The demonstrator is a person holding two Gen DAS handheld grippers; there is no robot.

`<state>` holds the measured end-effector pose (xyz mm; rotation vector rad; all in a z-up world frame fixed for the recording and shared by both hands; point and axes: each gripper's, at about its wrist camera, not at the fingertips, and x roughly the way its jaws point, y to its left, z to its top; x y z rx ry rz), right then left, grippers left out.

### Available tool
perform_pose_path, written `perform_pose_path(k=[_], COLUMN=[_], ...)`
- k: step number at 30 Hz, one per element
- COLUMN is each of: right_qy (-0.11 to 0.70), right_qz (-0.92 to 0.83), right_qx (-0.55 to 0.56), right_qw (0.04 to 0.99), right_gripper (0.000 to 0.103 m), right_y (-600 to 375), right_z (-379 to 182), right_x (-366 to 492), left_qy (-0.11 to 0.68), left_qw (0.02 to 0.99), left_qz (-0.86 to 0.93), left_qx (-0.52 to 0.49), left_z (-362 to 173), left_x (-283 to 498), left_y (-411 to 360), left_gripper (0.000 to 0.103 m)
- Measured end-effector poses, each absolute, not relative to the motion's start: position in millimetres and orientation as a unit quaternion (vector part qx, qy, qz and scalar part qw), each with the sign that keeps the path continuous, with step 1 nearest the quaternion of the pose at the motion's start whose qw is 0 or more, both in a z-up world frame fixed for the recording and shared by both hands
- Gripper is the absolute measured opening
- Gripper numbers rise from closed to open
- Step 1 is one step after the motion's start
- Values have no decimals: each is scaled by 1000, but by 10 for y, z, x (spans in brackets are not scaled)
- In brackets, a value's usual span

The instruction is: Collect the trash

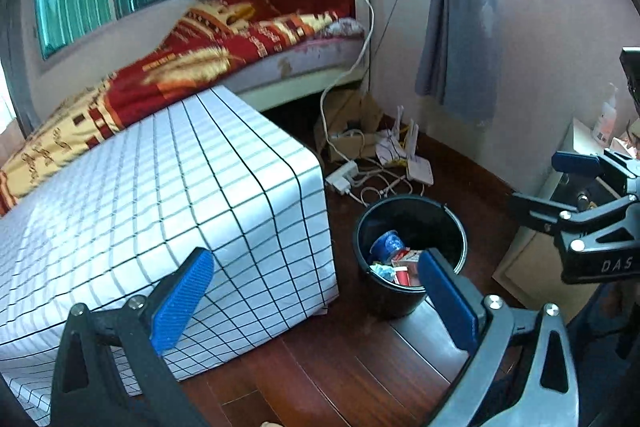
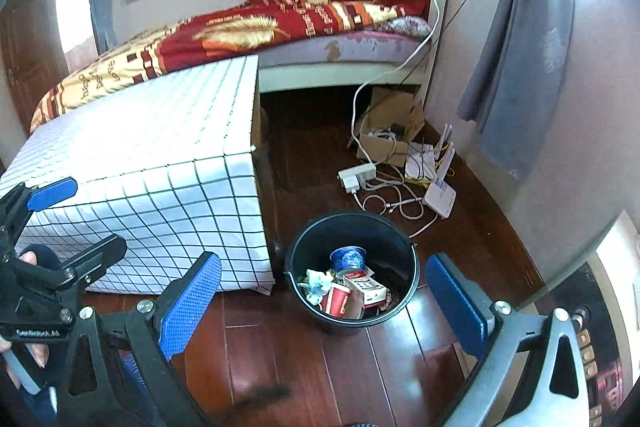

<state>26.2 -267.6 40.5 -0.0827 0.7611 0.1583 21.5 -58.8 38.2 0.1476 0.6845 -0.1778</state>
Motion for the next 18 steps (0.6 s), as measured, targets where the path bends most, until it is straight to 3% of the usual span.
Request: perform_pose_path(k=[18], right_qy=[286], right_qz=[75], right_qx=[-54], right_qw=[954], right_gripper=[103], right_y=[-2534], right_z=[1171], right_x=[-444], left_qy=[263], left_qw=[960], left_qz=[-81], left_qx=[48], left_z=[906], left_x=[-268], left_y=[-511], left_gripper=[103])
